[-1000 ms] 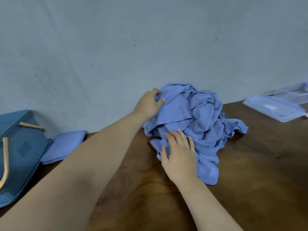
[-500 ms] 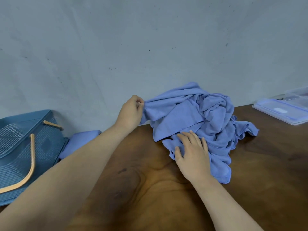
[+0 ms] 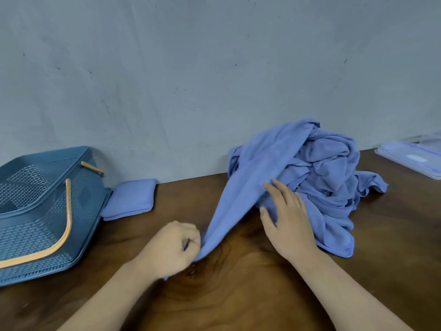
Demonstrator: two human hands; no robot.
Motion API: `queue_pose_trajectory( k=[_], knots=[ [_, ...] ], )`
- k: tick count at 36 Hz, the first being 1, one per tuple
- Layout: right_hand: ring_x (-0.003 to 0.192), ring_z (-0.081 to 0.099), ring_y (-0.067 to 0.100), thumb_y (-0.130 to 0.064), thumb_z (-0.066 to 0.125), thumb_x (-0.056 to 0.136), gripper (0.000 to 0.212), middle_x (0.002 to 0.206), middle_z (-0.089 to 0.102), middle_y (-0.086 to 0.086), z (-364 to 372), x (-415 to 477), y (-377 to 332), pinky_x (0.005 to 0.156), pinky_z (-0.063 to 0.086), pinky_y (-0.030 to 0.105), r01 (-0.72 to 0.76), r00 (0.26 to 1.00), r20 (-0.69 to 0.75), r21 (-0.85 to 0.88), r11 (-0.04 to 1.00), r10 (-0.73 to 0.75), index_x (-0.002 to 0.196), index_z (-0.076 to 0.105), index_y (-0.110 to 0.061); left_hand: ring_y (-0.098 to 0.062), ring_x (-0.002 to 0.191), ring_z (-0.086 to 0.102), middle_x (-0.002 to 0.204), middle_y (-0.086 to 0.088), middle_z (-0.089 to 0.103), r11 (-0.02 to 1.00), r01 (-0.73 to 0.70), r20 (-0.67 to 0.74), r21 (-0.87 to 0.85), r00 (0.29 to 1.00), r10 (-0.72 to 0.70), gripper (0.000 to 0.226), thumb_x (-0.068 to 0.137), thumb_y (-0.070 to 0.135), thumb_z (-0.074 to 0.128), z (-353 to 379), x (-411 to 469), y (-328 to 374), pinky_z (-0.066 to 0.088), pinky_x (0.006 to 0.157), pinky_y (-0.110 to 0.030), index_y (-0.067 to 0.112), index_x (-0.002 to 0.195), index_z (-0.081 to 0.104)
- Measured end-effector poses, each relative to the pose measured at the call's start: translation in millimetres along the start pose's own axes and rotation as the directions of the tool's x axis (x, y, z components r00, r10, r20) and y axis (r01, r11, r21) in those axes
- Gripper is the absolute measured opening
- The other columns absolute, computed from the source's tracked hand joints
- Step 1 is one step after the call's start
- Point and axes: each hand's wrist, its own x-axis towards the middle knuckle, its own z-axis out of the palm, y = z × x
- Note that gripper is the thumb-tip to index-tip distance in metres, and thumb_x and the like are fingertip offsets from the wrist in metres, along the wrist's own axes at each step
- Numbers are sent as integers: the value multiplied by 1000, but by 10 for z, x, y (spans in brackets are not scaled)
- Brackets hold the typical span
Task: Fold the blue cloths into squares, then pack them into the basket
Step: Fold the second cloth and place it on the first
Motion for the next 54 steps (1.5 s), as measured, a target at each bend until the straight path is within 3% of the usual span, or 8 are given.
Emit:
queue_pose_trajectory(
  k=[9, 14, 27, 36, 41, 45, 51, 54],
  knots=[
    [155, 28, 14, -45, 55, 106, 64, 175, 14, -7, 123, 69, -329, 121, 34, 33, -95, 995, 47, 152, 984, 89, 163, 29, -34, -20, 69, 60, 75, 5, 65, 935, -47, -1, -350, 999, 50, 33, 80, 3, 49, 44, -99, 7, 50, 65, -38, 24, 73, 74],
    [112, 47, -9, -12, 68, 99, 66, 165, 29, -8, 227, 153, -368, 84, 39, -1, -179, 984, 61, 251, 951, 169, 157, 40, -25, -21, 128, 59, 129, 8, 65, 907, 20, -65, -421, 997, -52, 47, 99, -5, 53, 138, -110, -166, 46, 105, -28, 32, 123, 71],
    [60, 55, 16, 0, 58, 94, 50, 115, 69, -11, 98, -159, -600, 64, 47, 22, -78, 905, 381, 583, 809, -187, 127, 69, -34, 0, 149, 40, 157, 22, 49, 814, 37, -128, -580, 982, -136, 48, 106, 39, 54, 222, -65, -145, 37, 120, -37, 38, 153, 49],
    [95, 59, 6, -42, 59, 96, 31, 116, 65, -16, -11, 10, -455, 67, 52, 28, 30, 999, -11, -100, 995, -31, 126, 65, -35, 2, 134, 50, 139, 33, 58, 984, -132, 102, -119, 984, 145, 37, 112, 50, 38, 337, -14, -106, 37, 115, -40, 43, 142, 59],
    [110, 59, 22, -46, 60, 95, 37, 124, 65, -10, -4, 17, -366, 84, 46, 39, 89, 975, 224, -417, 905, 7, 131, 63, -37, -10, 89, 71, 92, 15, 77, 936, -118, 43, -331, 989, 140, 41, 114, 32, 46, 316, -51, -60, 51, 91, -37, 27, 93, 80],
    [97, 65, 11, -36, 56, 100, 20, 108, 65, -12, 74, -52, -469, 72, 52, 31, 58, 917, 399, -192, 980, 24, 118, 64, -39, -12, 63, 70, 67, 9, 72, 909, -123, -121, -398, 989, 80, 49, 111, 42, 50, 354, -76, -59, 51, 63, -29, 28, 69, 73],
    [83, 66, 4, -22, 73, 94, 23, 93, 71, -17, 36, -68, -497, 77, 53, 21, -85, 963, 268, 226, 970, 22, 112, 76, -36, -1, 151, 34, 156, 28, 45, 969, -150, 76, -198, 983, 168, 50, 106, 51, 58, 388, -10, -27, 28, 123, -30, 42, 154, 48],
    [65, 64, 10, -15, 74, 96, 26, 83, 71, -4, -92, -8, -517, 71, 54, 25, -200, 941, 340, 537, 819, 7, 106, 77, -39, 11, 138, 39, 143, 33, 52, 984, -179, 95, 4, 979, 177, 47, 106, 66, 45, 432, -8, -48, 30, 117, -29, 48, 148, 48]
  ],
)
